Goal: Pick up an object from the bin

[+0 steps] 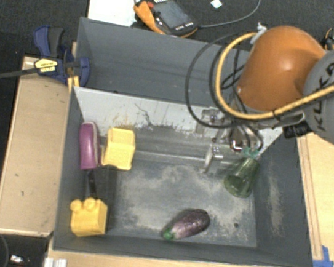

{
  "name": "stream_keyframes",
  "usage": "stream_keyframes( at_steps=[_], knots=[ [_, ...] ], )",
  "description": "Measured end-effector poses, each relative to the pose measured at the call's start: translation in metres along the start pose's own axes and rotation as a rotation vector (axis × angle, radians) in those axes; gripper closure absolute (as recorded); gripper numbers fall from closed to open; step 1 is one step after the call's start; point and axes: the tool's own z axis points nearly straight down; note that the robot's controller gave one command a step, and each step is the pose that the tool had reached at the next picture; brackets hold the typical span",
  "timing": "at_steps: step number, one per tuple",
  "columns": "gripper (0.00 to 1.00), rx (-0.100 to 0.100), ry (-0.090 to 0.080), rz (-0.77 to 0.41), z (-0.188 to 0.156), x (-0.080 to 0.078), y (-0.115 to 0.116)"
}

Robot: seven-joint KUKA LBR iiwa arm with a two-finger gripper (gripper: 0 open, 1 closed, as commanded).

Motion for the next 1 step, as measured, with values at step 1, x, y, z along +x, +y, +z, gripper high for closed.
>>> stream_keyframes(
  at_steps=[1],
  knots=[
    [0.0, -0.001, -0.008, 0.002, -0.005, -0.0012, -0.0004]
  ],
)
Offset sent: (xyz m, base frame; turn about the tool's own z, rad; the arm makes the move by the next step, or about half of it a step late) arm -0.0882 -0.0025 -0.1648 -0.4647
